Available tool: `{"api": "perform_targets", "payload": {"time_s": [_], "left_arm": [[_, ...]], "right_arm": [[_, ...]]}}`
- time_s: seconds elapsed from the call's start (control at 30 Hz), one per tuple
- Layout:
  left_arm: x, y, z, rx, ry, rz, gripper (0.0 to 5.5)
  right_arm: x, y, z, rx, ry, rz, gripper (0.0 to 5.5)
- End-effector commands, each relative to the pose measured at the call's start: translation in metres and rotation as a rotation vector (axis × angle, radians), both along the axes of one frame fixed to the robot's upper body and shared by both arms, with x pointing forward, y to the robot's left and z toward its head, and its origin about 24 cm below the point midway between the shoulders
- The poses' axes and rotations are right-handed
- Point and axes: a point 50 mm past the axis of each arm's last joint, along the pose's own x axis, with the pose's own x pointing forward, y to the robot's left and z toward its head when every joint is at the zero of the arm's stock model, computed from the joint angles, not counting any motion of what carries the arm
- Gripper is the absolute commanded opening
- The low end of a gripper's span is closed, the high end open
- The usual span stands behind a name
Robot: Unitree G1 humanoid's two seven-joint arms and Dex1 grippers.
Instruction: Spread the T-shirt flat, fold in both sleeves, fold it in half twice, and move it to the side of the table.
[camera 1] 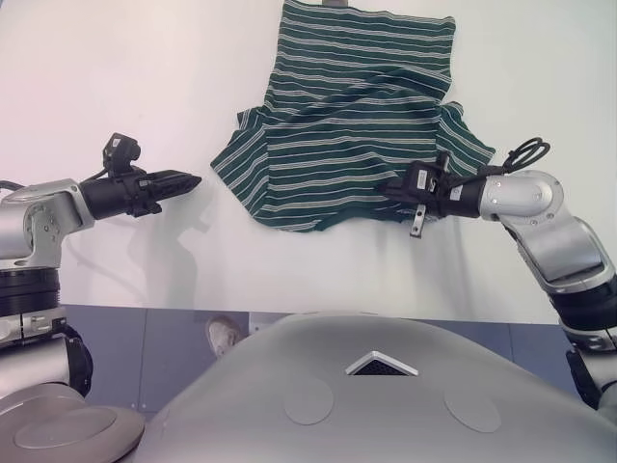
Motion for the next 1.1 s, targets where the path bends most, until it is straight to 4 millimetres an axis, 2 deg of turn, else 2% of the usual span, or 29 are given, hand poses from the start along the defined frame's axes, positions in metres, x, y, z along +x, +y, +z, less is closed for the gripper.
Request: {"api": "perform_targets", "payload": {"time_s": [0.03, 0.13, 0.23, 0.47, 0.5, 0.57, 0.67, 0.73, 0.83, 0.93, 1.0, 1.1], "left_arm": [[0.01, -0.01, -0.015, -0.008, 0.016, 0.015, 1.64], [0.013, -0.022, -0.028, -0.04, 0.026, 0.034, 1.64], [0.009, -0.029, -0.031, -0.065, 0.035, 0.01, 1.64], [0.014, -0.028, -0.029, -0.078, 0.006, 0.028, 0.26], [0.017, -0.029, -0.024, -0.11, -0.013, 0.038, 0.06], [0.024, -0.035, -0.009, -0.193, -0.059, 0.048, 0.03], [0.035, -0.062, 0.02, -0.302, -0.136, -0.036, 0.03], [0.034, -0.088, 0.026, -0.292, -0.143, -0.15, 0.03], [0.027, -0.123, 0.017, -0.244, -0.122, -0.279, 0.03], [0.026, -0.156, -0.003, -0.206, -0.096, -0.321, 0.03], [0.027, -0.163, -0.014, -0.173, -0.084, -0.301, 0.45], [0.027, -0.16, -0.016, -0.148, -0.095, -0.289, 0.95]], "right_arm": [[-0.01, -0.001, -0.008, -0.044, 0.054, 0.013, 0.0], [-0.011, 0.001, -0.011, -0.059, 0.07, 0.031, 0.0], [-0.007, 0.003, -0.011, -0.056, 0.054, 0.023, 0.0], [0.003, 0.004, -0.007, -0.046, 0.008, -0.004, 0.0], [0.001, 0.005, -0.006, -0.039, 0.018, 0.005, 0.0], [-0.006, 0.006, -0.007, -0.04, 0.066, 0.044, 0.0], [-0.015, 0.007, -0.011, -0.042, 0.125, 0.08, 0.0], [-0.011, 0.006, -0.014, -0.056, 0.125, 0.062, 0.0], [-0.007, 0.005, -0.016, -0.066, 0.119, 0.046, 0.0], [-0.005, 0.006, -0.02, -0.087, 0.124, 0.041, 0.0], [-0.007, 0.007, -0.022, -0.091, 0.136, 0.037, 0.0], [-0.015, 0.012, -0.021, -0.063, 0.17, 0.046, 0.54]]}}
